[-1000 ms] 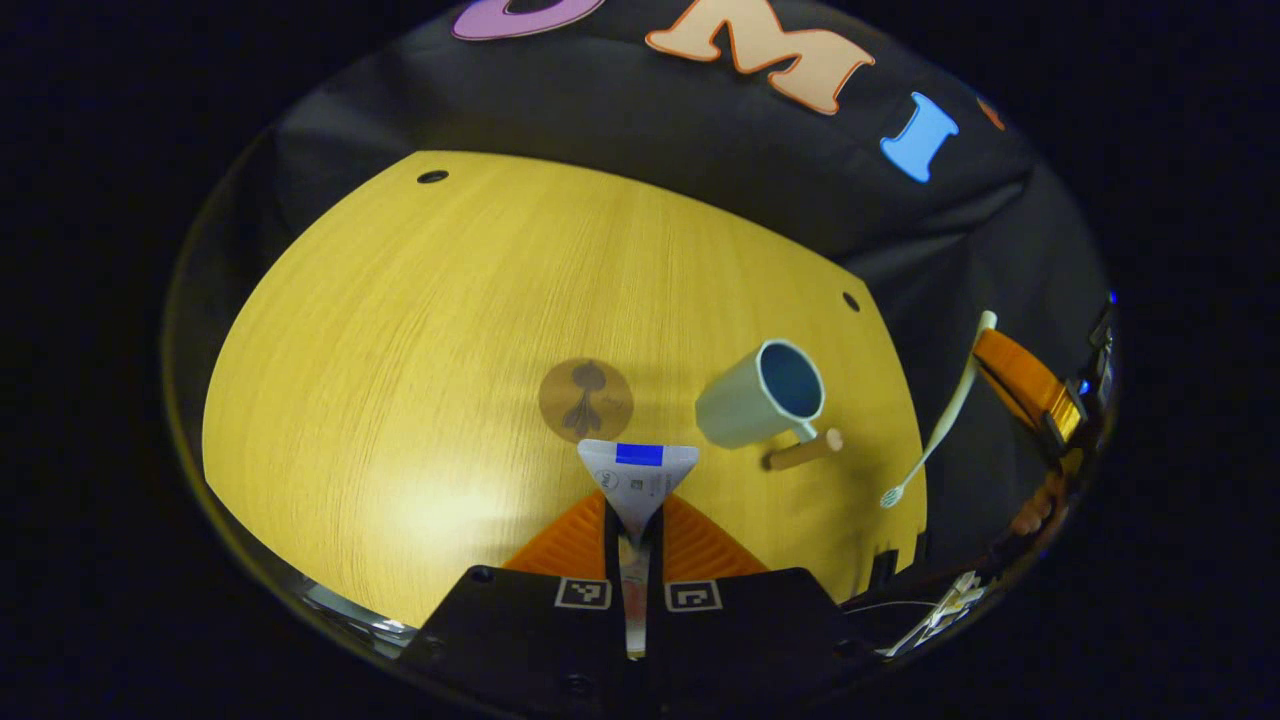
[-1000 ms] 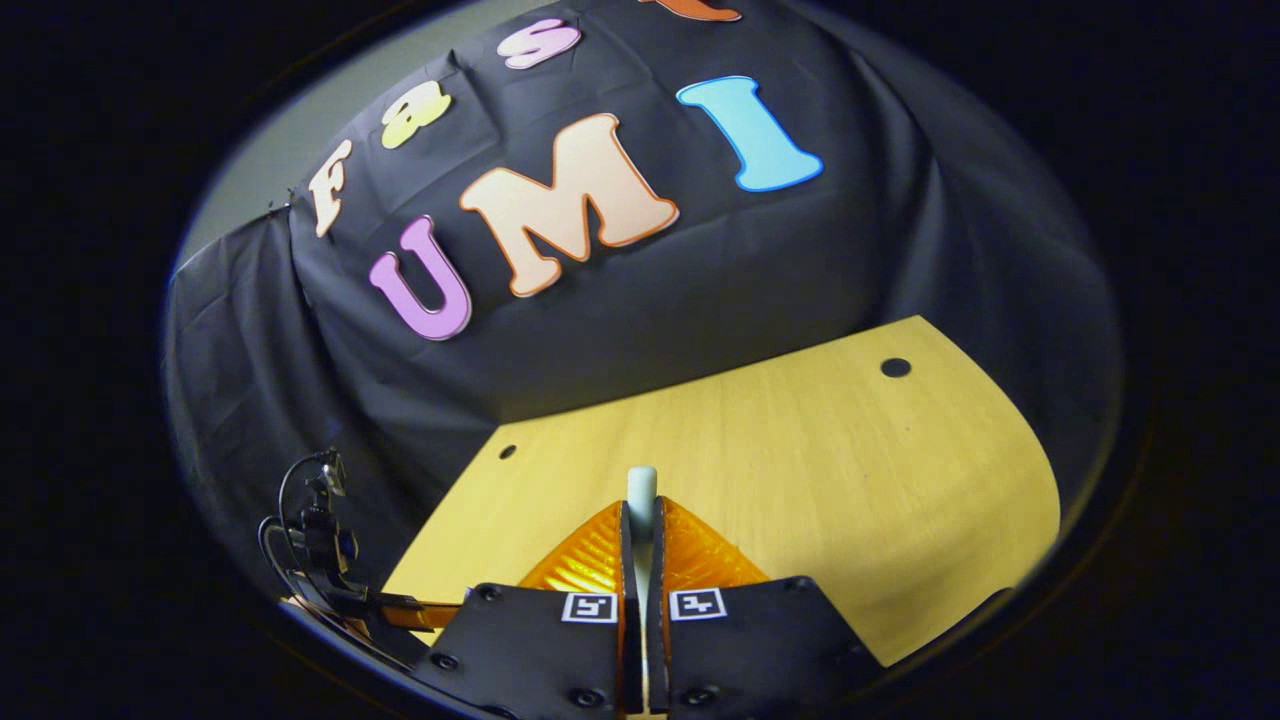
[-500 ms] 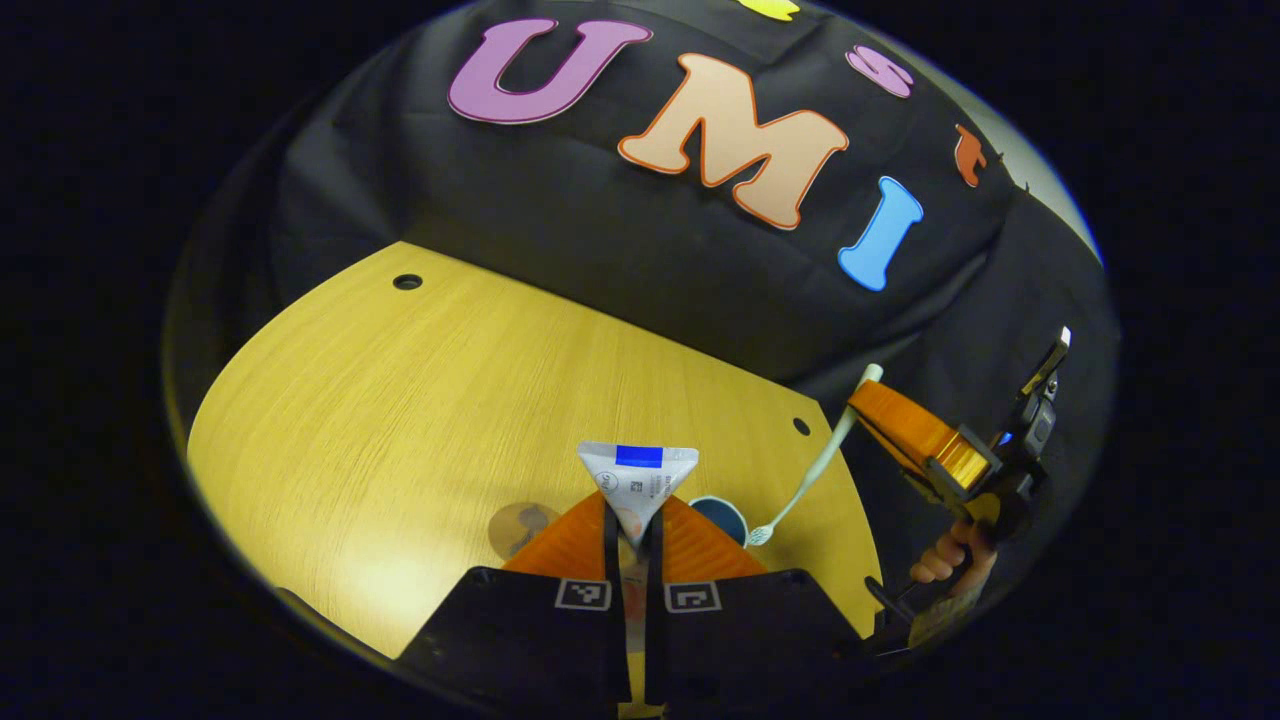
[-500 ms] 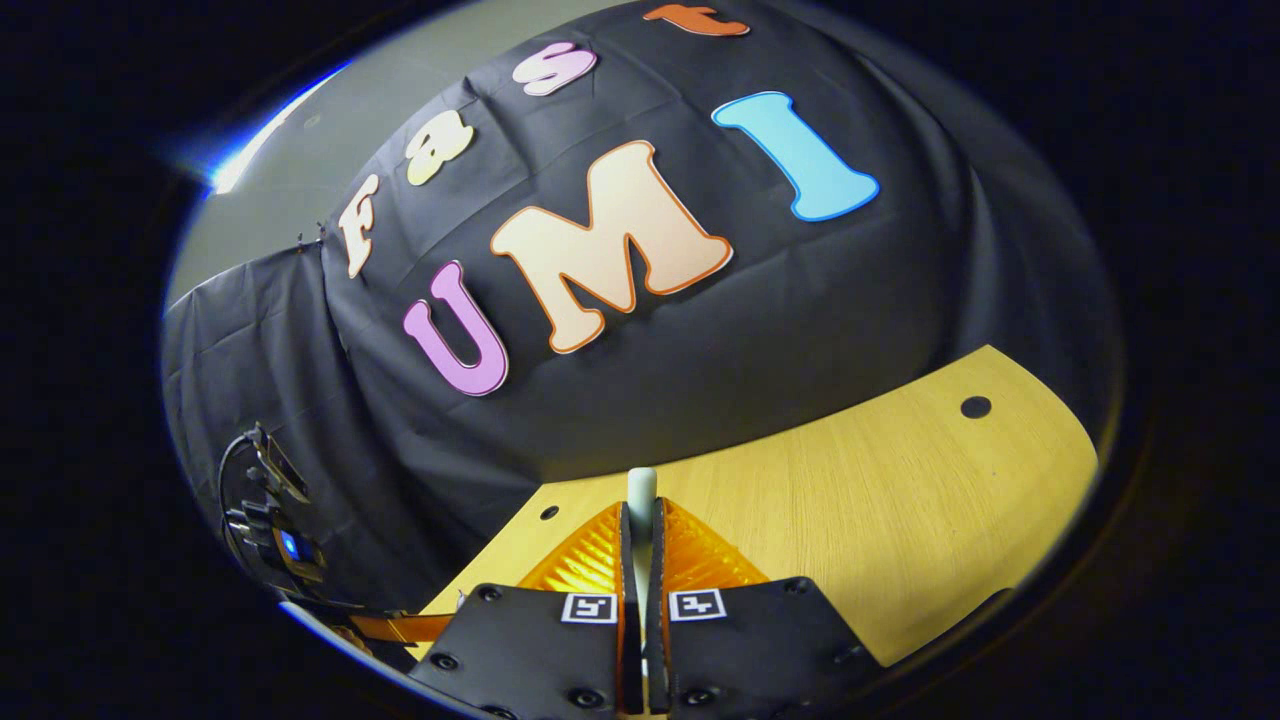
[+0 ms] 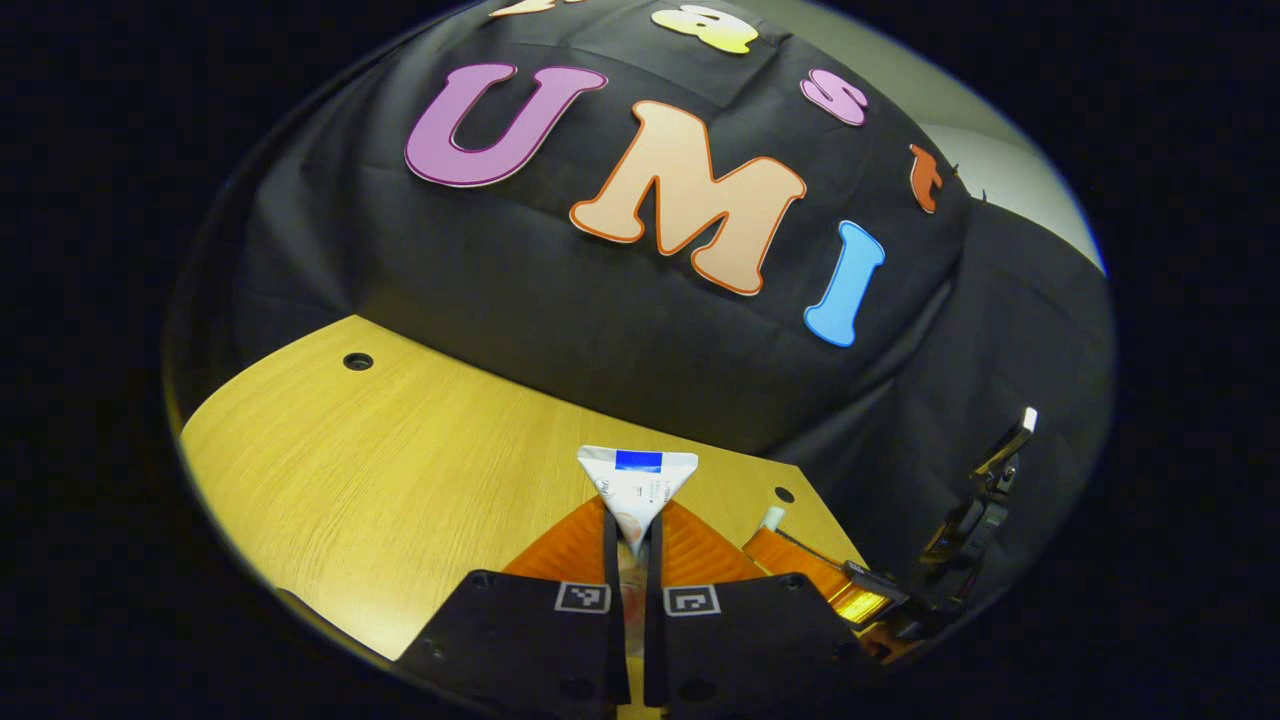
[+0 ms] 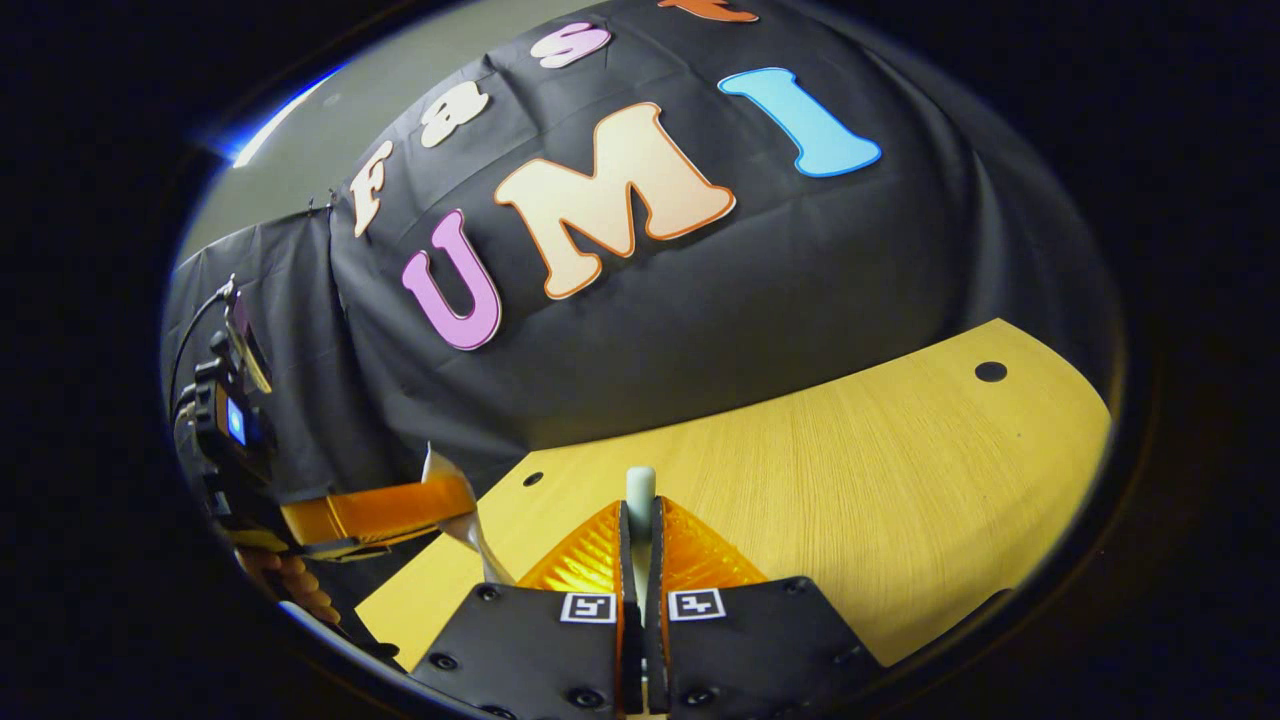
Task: Put the toothbrush and toothpaste on the desktop into the cup, then pick up the cup and place it on the coaster on the desktop.
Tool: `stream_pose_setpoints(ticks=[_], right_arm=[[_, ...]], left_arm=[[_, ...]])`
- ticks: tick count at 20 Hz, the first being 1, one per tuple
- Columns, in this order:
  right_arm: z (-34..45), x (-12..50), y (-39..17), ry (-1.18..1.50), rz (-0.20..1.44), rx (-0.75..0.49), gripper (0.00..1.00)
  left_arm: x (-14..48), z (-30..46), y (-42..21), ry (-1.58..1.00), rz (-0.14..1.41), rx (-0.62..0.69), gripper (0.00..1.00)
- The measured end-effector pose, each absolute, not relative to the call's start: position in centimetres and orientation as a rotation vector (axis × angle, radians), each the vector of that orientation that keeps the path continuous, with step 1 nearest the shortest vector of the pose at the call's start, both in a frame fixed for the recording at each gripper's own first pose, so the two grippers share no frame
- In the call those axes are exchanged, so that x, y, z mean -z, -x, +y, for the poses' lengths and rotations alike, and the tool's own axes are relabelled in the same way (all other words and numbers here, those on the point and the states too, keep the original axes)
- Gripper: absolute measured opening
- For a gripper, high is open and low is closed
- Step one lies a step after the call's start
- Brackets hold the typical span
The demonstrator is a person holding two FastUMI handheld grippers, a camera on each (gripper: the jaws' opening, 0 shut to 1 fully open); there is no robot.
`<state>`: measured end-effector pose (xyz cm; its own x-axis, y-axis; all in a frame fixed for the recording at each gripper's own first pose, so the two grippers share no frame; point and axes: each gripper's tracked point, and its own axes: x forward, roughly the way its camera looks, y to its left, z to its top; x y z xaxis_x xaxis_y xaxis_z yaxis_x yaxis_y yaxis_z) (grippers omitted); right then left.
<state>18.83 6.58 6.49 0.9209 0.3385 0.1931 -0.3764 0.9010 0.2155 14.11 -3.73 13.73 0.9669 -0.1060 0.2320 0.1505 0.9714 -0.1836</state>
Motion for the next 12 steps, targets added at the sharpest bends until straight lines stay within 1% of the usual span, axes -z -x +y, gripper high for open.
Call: stream_pose_setpoints(ticks=[3, 5, 7, 9, 10, 11, 12], right_arm=[[5.9, -5.9, -18.6, -0.256, -0.160, -0.355, 0.05], [5.7, -5.4, -18.3, -0.276, -0.148, -0.358, 0.10], [4.1, -5.8, -17.5, -0.316, -0.147, -0.313, 0.13], [1.9, -7.6, -15.7, -0.372, -0.204, -0.265, 0.65], [0.6, -8.5, -14.9, -0.397, -0.235, -0.238, 0.78], [-0.8, -9.3, -14.5, -0.417, -0.260, -0.212, 0.79], [-2.1, -9.8, -14.0, -0.432, -0.278, -0.191, 0.84]], left_arm=[[-14.1, -4.8, -14.5, 0.163, -0.253, 0.143, 0.05], [-14.1, -5.5, -14.7, 0.134, -0.258, 0.153, 0.05], [-14.1, -6.3, -14.6, 0.111, -0.261, 0.167, 0.05], [-14.1, -7.1, -14.5, 0.088, -0.271, 0.178, 0.05], [-14.1, -7.5, -14.4, 0.081, -0.271, 0.188, 0.05], [-13.9, -8.0, -14.5, 0.079, -0.273, 0.201, 0.05], [-13.8, -8.7, -14.5, 0.082, -0.273, 0.215, 0.05]])
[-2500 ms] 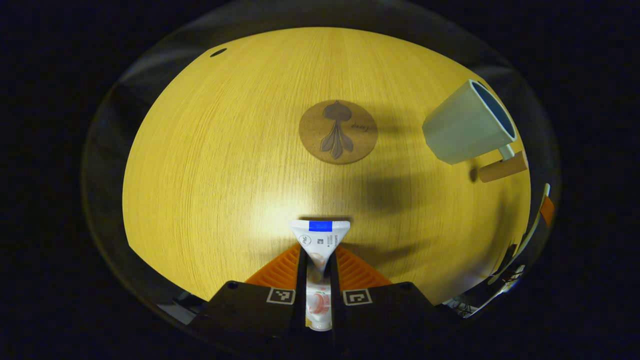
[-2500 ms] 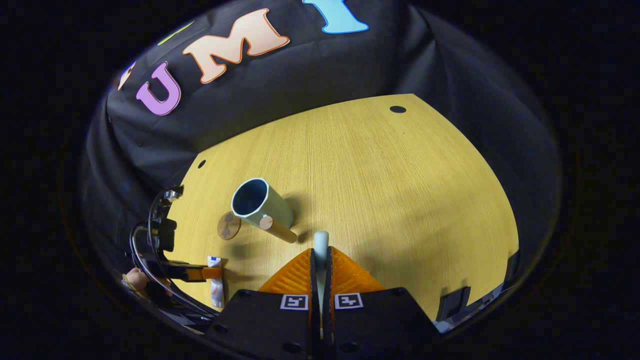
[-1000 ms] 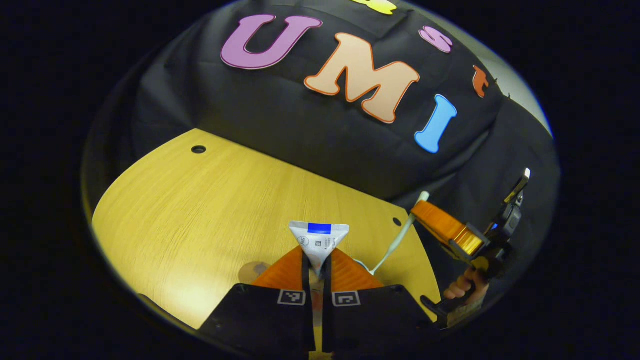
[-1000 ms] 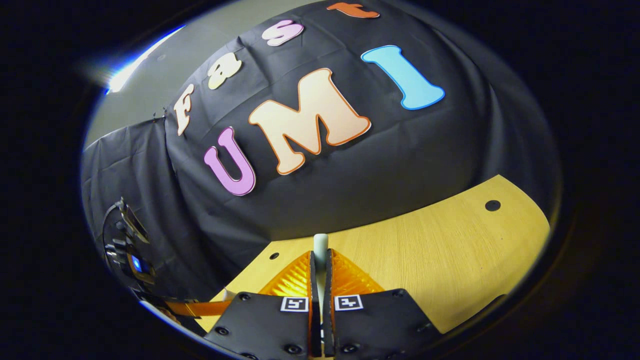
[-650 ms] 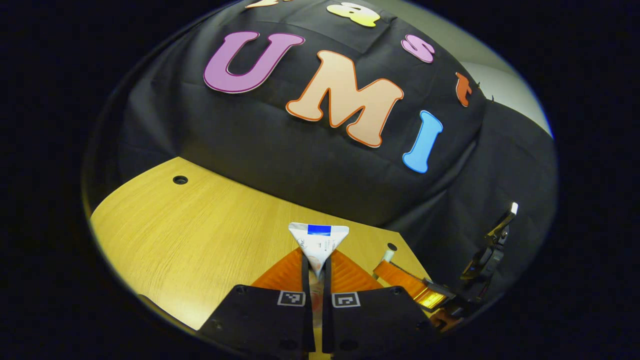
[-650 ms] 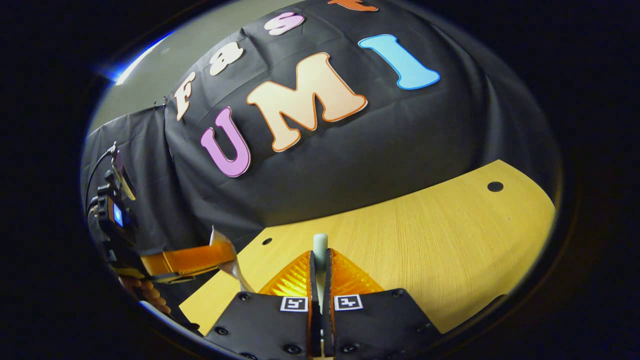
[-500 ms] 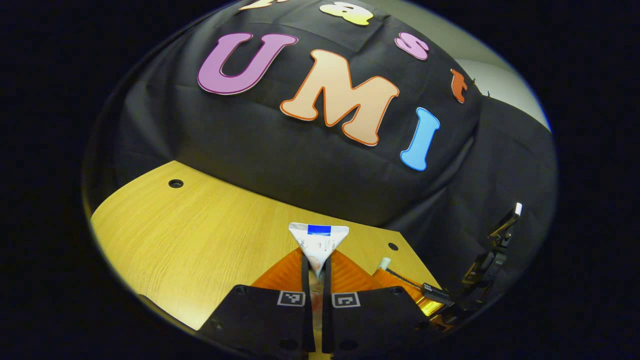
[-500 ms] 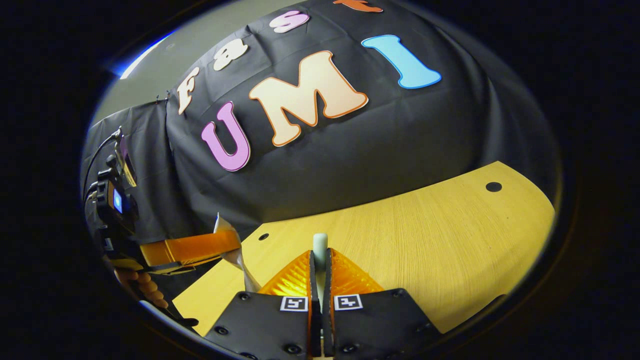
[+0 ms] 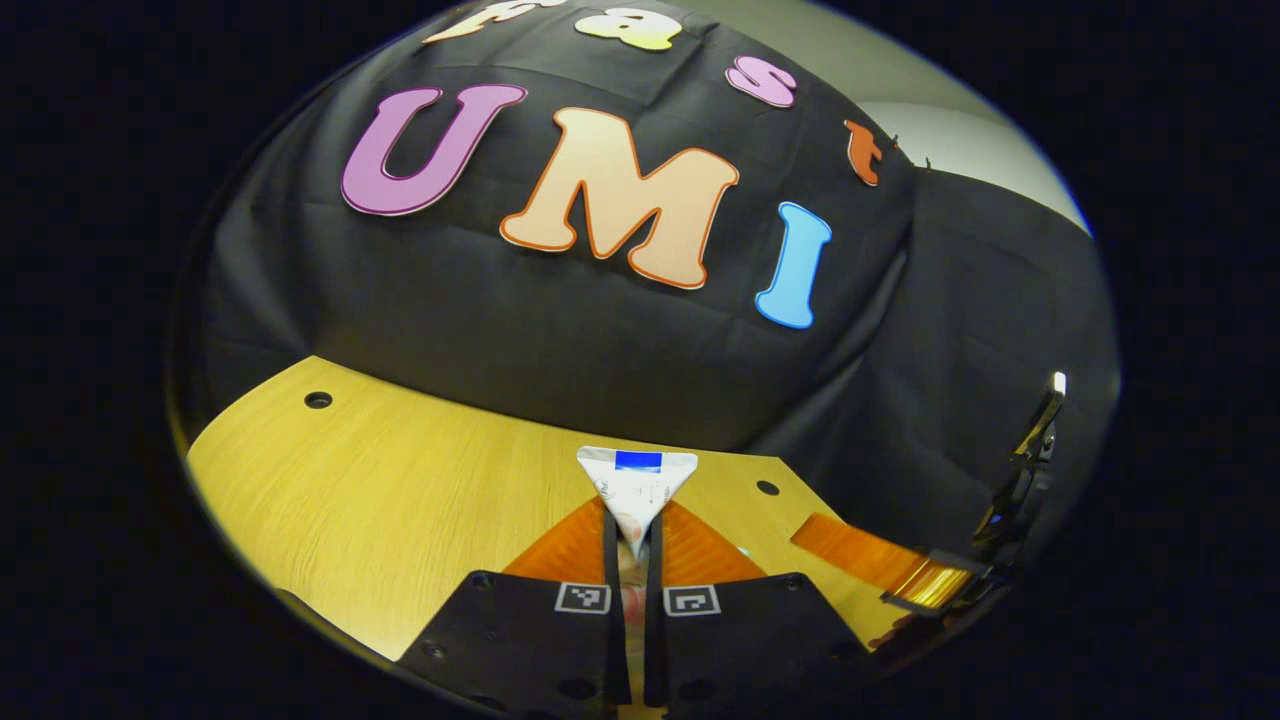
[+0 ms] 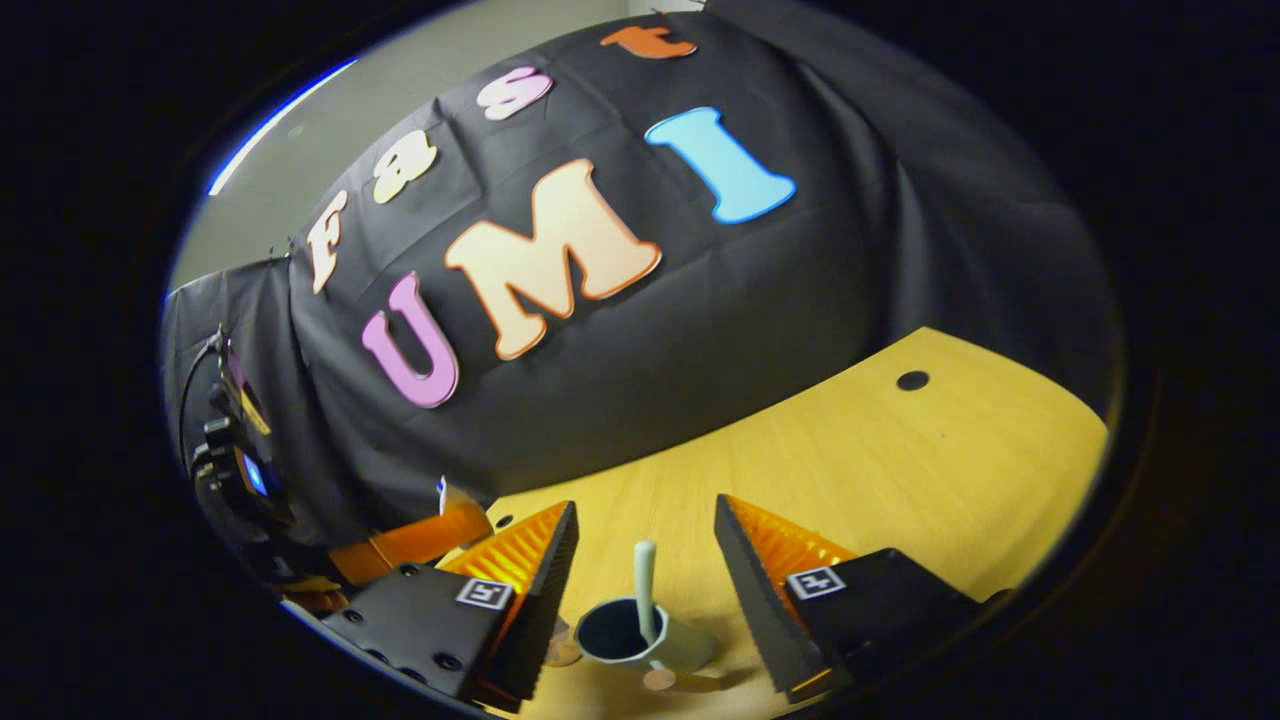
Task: Put the toothbrush and toothpaste on the desktop into the cup, then pick up the cup and place it on the coaster on the desktop.
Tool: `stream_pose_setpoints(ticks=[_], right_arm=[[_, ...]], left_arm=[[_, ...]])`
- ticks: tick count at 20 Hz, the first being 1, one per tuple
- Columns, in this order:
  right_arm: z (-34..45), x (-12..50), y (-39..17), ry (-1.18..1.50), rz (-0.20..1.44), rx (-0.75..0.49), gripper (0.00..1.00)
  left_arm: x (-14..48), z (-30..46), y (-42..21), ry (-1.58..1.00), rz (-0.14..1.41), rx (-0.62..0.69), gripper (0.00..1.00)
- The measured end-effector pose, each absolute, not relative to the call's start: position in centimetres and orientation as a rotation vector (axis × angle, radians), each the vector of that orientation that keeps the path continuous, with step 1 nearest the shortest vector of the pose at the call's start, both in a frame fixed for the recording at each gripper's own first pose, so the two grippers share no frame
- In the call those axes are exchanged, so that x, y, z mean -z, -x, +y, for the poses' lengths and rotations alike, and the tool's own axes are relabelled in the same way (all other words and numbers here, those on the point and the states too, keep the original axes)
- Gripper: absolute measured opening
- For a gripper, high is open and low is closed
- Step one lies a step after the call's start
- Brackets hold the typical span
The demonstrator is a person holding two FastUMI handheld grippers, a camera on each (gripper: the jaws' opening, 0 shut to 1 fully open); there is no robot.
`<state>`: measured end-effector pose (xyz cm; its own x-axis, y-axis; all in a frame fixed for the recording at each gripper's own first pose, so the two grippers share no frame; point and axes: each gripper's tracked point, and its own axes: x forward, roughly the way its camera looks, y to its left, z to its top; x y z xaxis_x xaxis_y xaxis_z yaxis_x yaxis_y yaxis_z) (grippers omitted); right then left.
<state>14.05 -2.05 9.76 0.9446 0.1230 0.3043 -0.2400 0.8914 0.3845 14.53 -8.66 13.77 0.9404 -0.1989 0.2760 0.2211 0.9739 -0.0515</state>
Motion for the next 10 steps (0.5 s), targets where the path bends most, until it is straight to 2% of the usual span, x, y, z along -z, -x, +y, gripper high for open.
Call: stream_pose_setpoints(ticks=[1, 2, 3, 10], right_arm=[[-3.2, -9.8, -13.9, -0.438, -0.280, -0.176, 0.96], [-4.3, -9.6, -13.8, -0.438, -0.278, -0.156, 0.88], [-5.6, -9.3, -13.7, -0.433, -0.272, -0.132, 0.95], [-10.8, -6.0, -12.9, -0.414, -0.230, -0.049, 0.95]], left_arm=[[-13.8, -9.1, -14.6, 0.087, -0.278, 0.226, 0.05], [-13.6, -9.8, -14.8, 0.092, -0.279, 0.237, 0.05], [-13.5, -10.3, -15.0, 0.095, -0.283, 0.244, 0.05], [-11.0, -12.8, -16.6, 0.054, -0.327, 0.249, 0.05]])
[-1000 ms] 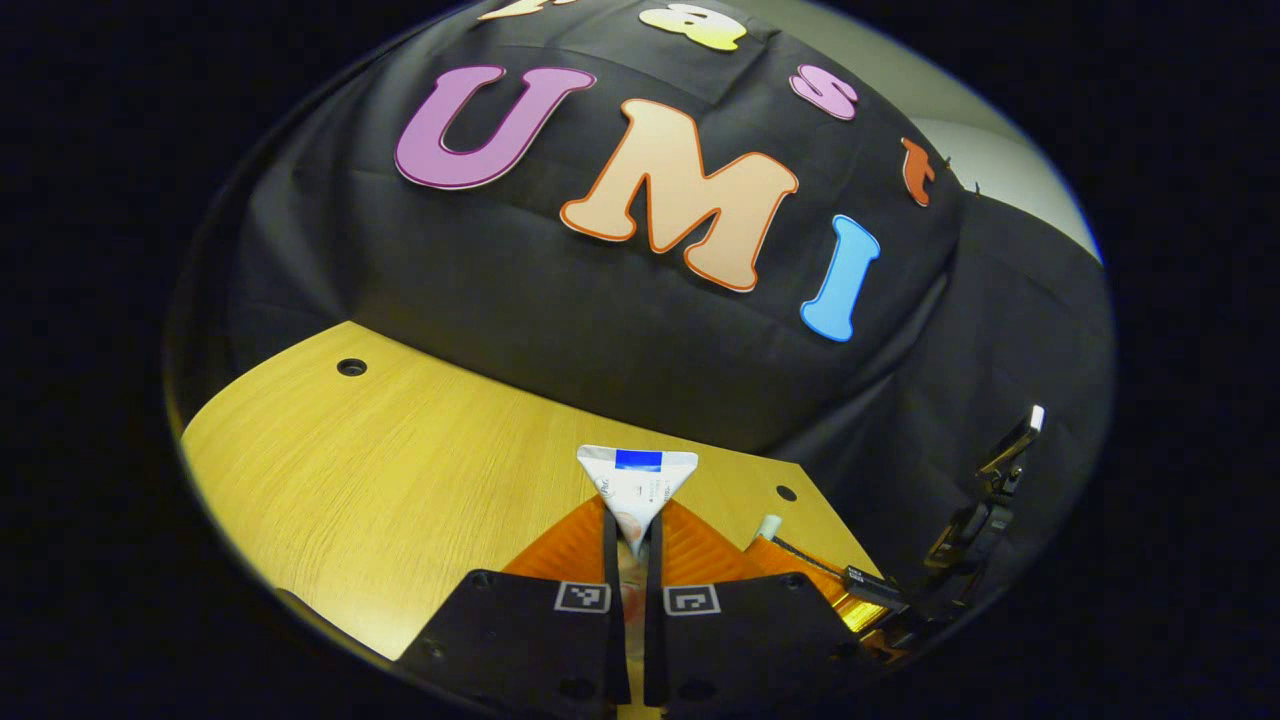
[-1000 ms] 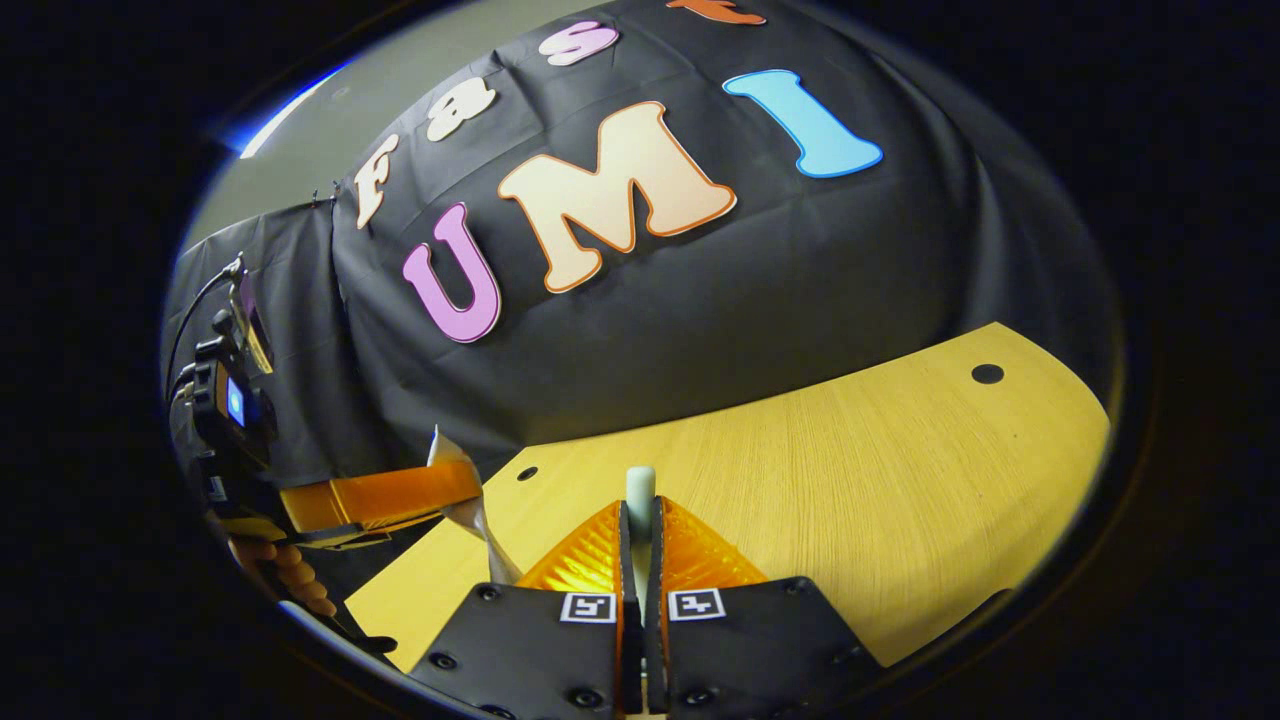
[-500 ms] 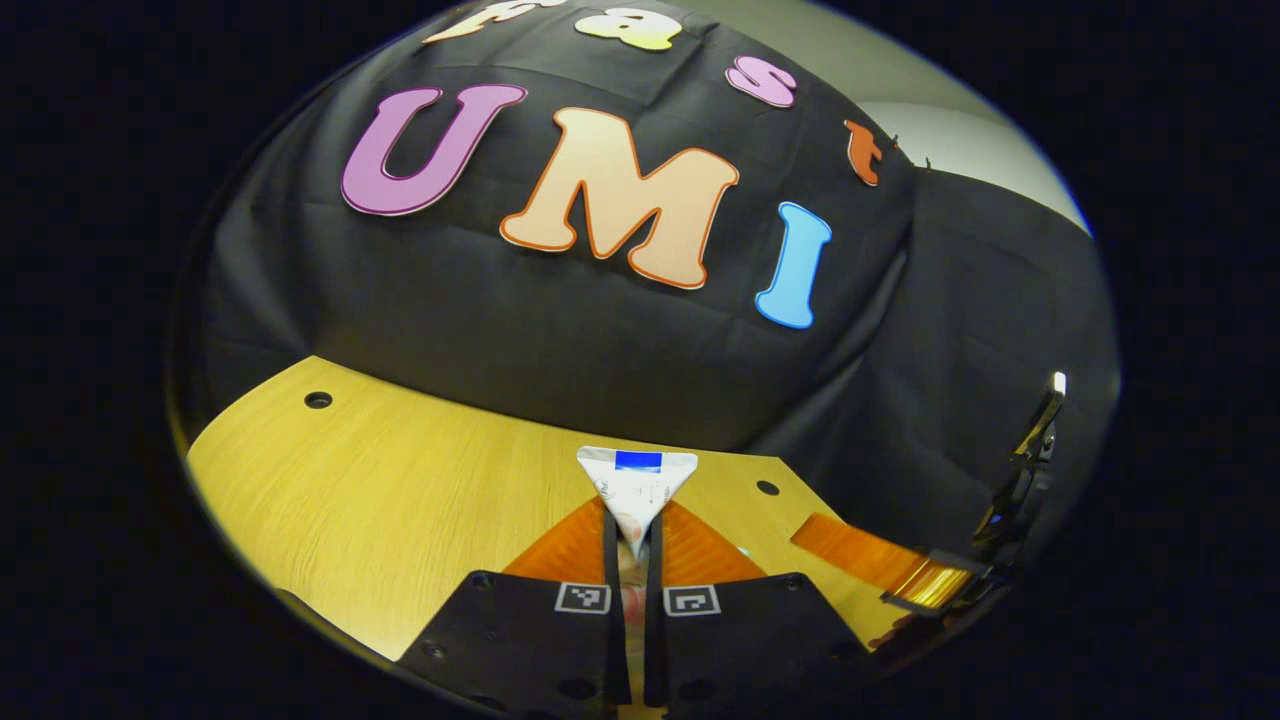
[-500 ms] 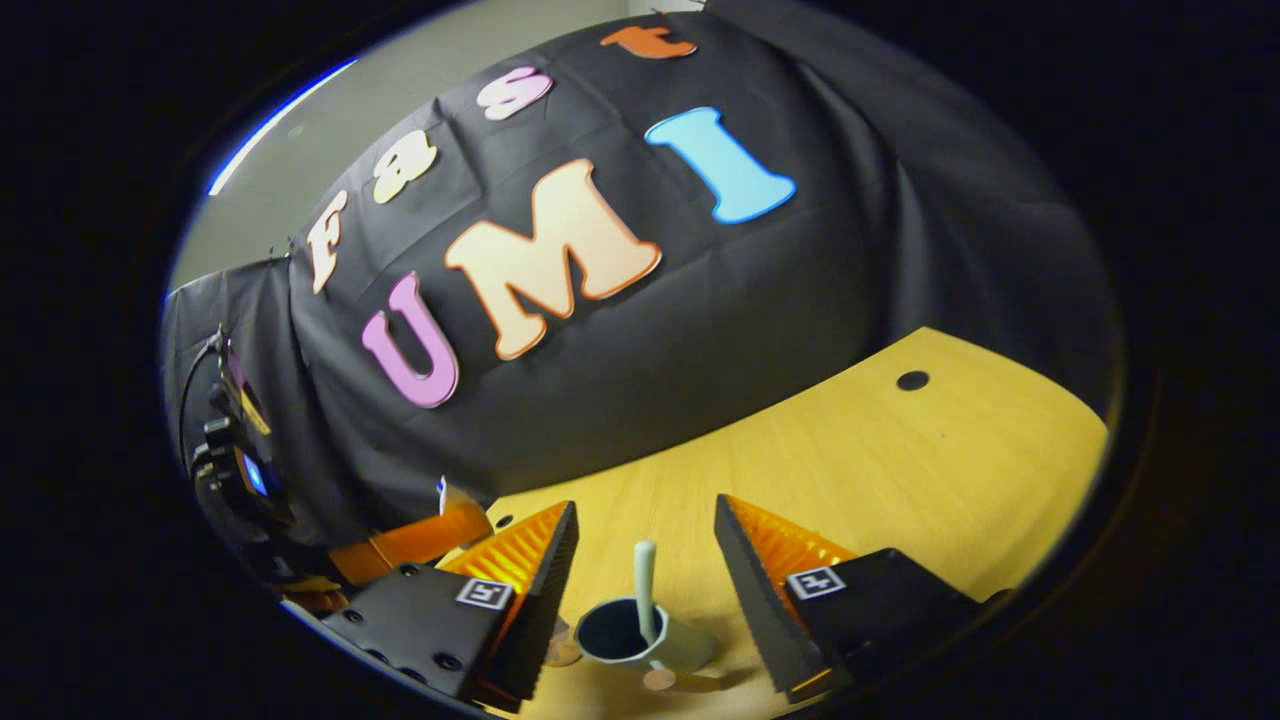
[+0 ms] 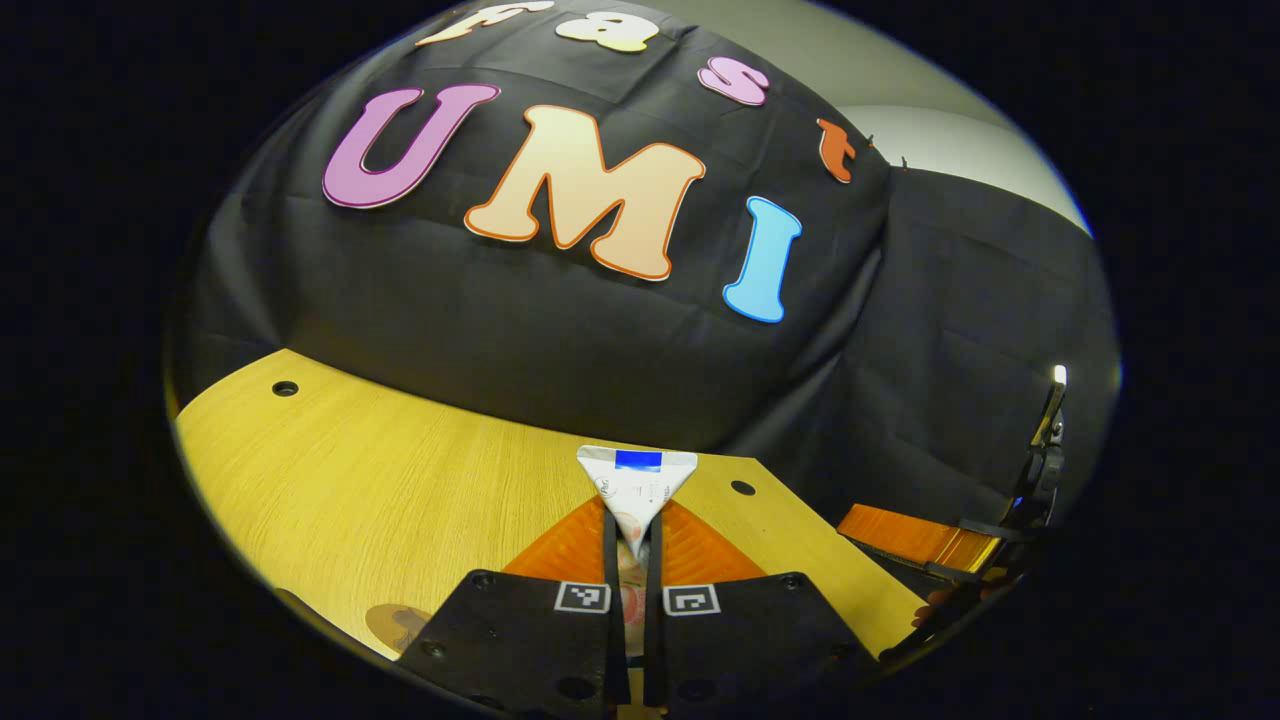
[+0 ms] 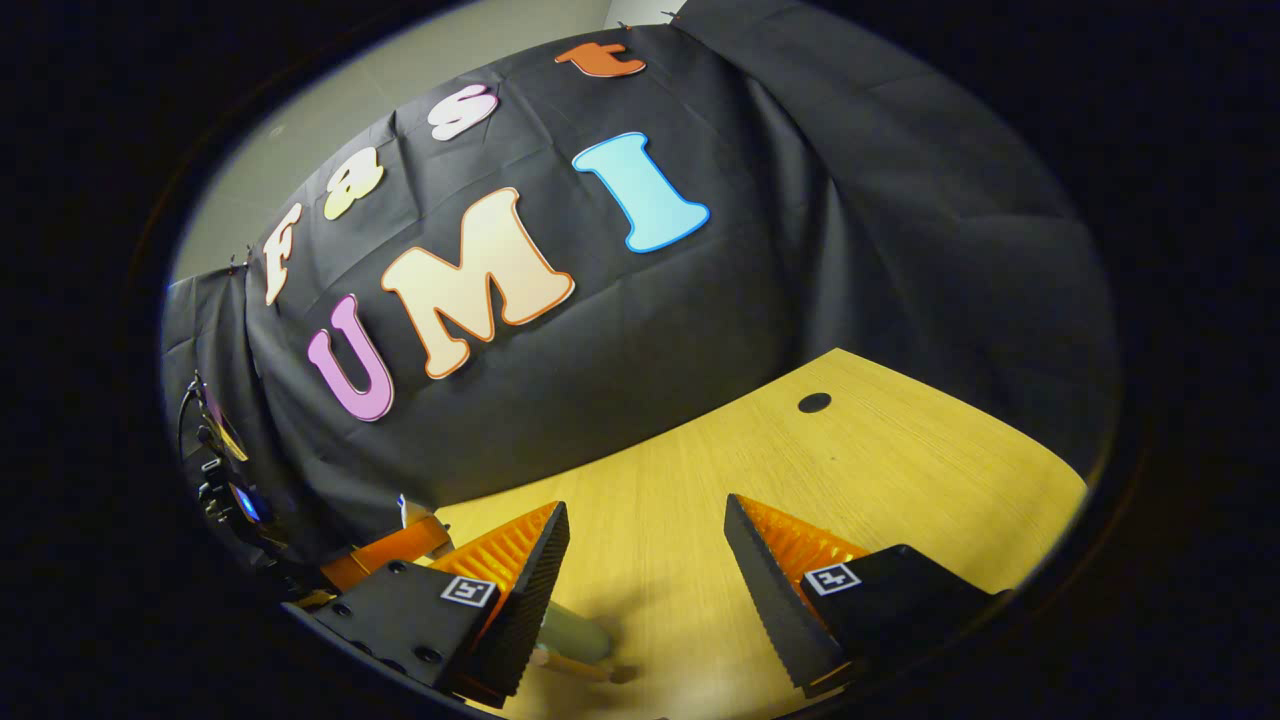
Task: Put the toothbrush and toothpaste on the desktop into the cup, then pick up the cup and place it on the coaster on the desktop.
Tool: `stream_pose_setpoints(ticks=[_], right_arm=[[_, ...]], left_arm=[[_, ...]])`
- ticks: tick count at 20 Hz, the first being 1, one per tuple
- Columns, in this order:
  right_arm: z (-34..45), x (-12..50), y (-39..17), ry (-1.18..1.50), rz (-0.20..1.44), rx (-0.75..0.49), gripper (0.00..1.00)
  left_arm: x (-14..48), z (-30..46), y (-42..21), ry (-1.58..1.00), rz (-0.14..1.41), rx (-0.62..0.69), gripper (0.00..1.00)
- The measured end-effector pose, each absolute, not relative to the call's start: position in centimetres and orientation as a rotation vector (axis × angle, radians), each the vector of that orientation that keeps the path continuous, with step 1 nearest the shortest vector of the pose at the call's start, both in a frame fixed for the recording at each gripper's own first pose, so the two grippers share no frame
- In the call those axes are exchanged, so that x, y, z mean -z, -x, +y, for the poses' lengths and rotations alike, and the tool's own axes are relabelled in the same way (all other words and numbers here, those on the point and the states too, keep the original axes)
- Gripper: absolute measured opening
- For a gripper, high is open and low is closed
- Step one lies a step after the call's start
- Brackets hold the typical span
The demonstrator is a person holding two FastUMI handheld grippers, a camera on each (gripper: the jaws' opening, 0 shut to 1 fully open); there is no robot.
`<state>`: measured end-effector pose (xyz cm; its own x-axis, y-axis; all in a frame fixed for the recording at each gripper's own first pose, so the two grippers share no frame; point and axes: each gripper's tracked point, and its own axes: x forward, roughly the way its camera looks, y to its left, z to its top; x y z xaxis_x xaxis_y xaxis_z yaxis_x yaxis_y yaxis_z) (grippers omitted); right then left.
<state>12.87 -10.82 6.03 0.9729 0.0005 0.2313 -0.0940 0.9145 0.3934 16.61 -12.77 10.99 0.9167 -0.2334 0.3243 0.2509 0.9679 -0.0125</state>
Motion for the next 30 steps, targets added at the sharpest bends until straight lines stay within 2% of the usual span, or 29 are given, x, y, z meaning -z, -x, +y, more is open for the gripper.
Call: stream_pose_setpoints(ticks=[12, 14, 16, 17, 18, 19, 23, 24, 25, 26, 30], right_arm=[[-13.1, -3.3, -12.9, -0.355, -0.191, -0.043, 0.96], [-12.6, -3.0, -13.0, -0.348, -0.181, -0.055, 0.96], [-12.0, -3.0, -13.1, -0.342, -0.174, -0.071, 0.96], [-11.7, -3.0, -13.1, -0.337, -0.170, -0.081, 0.96], [-11.5, -3.0, -13.0, -0.333, -0.168, -0.088, 0.96], [-11.2, -3.1, -13.1, -0.327, -0.165, -0.097, 0.96], [-9.9, -3.3, -12.6, -0.270, -0.136, -0.137, 0.96], [-9.5, -3.2, -12.6, -0.246, -0.119, -0.148, 0.97], [-9.1, -3.1, -12.3, -0.219, -0.107, -0.162, 0.94], [-8.6, -3.3, -12.1, -0.191, -0.099, -0.179, 0.98], [-4.5, -3.2, -11.6, -0.109, -0.038, -0.297, 0.98]], left_arm=[[-7.9, -14.4, -16.7, -0.112, -0.413, 0.192, 0.07], [-7.7, -14.3, -16.6, -0.090, -0.412, 0.190, 0.16], [-7.2, -14.2, -16.3, -0.094, -0.391, 0.174, 0.42], [-7.1, -14.1, -16.0, -0.105, -0.386, 0.162, 0.70], [-7.2, -13.8, -15.8, -0.114, -0.391, 0.149, 0.76], [-7.4, -13.5, -15.5, -0.117, -0.393, 0.131, 0.86], [-8.5, -11.2, -13.5, -0.075, -0.399, 0.049, 0.94], [-8.6, -10.5, -12.8, -0.065, -0.396, 0.027, 0.94], [-8.8, -9.7, -12.0, -0.060, -0.390, 0.004, 0.94], [-9.0, -8.9, -11.1, -0.058, -0.389, -0.016, 0.94], [-8.7, -4.4, -7.5, -0.057, -0.366, -0.125, 0.94]])
